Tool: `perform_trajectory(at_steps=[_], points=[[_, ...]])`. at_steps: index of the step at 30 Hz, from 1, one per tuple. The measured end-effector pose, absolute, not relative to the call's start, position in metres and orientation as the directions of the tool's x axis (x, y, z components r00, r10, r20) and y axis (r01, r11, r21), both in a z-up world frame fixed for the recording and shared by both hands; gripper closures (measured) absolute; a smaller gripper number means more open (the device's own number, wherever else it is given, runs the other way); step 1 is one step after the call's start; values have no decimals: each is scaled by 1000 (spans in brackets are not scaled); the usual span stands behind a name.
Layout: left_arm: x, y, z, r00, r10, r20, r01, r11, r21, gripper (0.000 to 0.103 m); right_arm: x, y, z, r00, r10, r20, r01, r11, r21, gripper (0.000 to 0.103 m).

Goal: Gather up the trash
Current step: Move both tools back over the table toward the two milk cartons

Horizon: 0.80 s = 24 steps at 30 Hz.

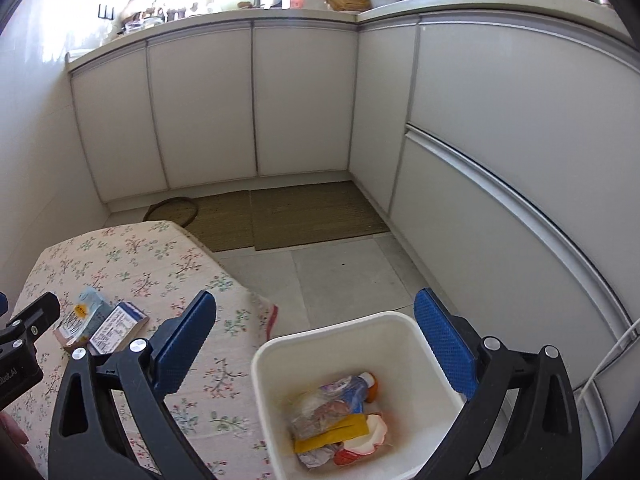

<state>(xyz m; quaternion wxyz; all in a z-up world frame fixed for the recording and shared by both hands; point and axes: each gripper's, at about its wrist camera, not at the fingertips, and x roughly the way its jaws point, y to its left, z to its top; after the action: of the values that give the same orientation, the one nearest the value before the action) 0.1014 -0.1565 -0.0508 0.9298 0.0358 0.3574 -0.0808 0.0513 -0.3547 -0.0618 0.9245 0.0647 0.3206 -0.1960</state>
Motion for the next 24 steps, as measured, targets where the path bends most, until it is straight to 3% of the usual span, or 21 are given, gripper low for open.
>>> perform_trajectory(at_steps=[6,14,24], points=[[113,-102,-54,736,-40,-676,94,995,44,7,82,-301,-71,724,-246,-644,314,949,-9,7],[127,-27,-53,715,18,-699,-37,999,-13,7,130,-239,-92,687,-164,-708,223,975,-10,7],[141,24,-37,716,16,-697,-121,987,-102,7,203,-199,-165,469,29,-883,282,942,180,7]])
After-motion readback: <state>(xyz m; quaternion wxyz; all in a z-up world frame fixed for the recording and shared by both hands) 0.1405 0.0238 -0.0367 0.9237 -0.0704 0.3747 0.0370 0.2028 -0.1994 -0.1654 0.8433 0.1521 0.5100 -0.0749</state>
